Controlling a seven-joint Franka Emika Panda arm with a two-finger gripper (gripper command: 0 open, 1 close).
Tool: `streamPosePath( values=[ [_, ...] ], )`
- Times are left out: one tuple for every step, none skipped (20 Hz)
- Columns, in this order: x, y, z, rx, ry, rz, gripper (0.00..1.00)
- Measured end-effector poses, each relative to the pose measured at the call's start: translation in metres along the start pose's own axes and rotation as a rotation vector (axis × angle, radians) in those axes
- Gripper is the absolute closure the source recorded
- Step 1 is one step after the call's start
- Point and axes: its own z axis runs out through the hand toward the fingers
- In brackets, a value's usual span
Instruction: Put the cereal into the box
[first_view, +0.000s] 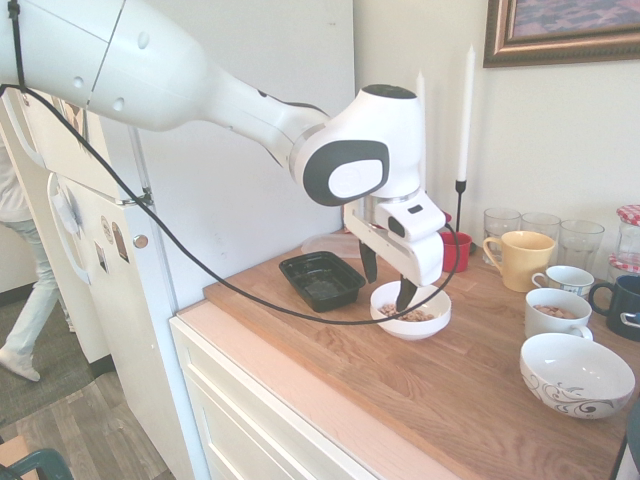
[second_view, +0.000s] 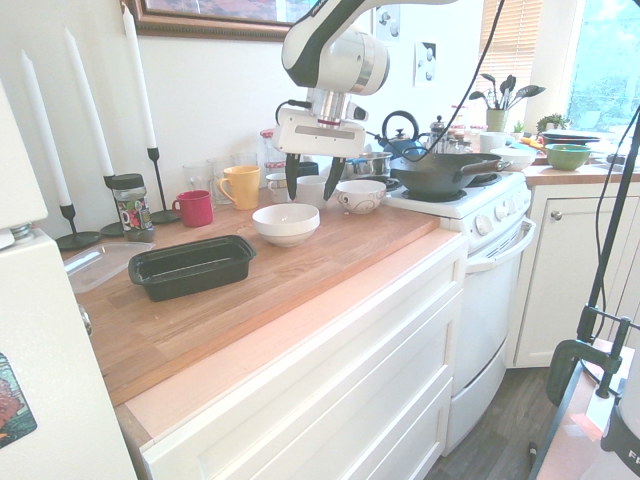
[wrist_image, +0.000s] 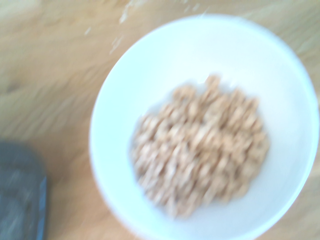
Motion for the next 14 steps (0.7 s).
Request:
streamPosePath(
  values=[
    [0.009,0.001,0.002,-0.001,-0.003,0.01,0.0],
    [0.016,0.001,0.004,-0.003,-0.006,0.019,0.0],
    [0.023,0.003,0.008,-0.005,-0.011,0.028,0.0],
    [0.03,0.004,0.013,-0.007,-0.017,0.034,0.0],
    [0.036,0.005,0.019,-0.01,-0.02,0.039,0.0],
    [0.041,0.005,0.027,-0.011,-0.024,0.044,0.0],
    [0.046,0.004,0.035,-0.007,-0.027,0.049,0.0],
    [0.051,0.004,0.043,0.0,-0.032,0.053,0.0],
    [0.055,0.003,0.051,0.006,-0.039,0.057,0.0],
    [0.059,0.002,0.059,0.014,-0.048,0.061,0.0],
    [0.062,0.001,0.065,0.017,-0.053,0.064,0.0],
    [0.065,-0.001,0.07,0.019,-0.056,0.065,0.0],
    [0.067,-0.004,0.075,0.02,-0.059,0.065,0.0],
    [0.067,-0.007,0.08,0.026,-0.066,0.068,0.0]
  ],
)
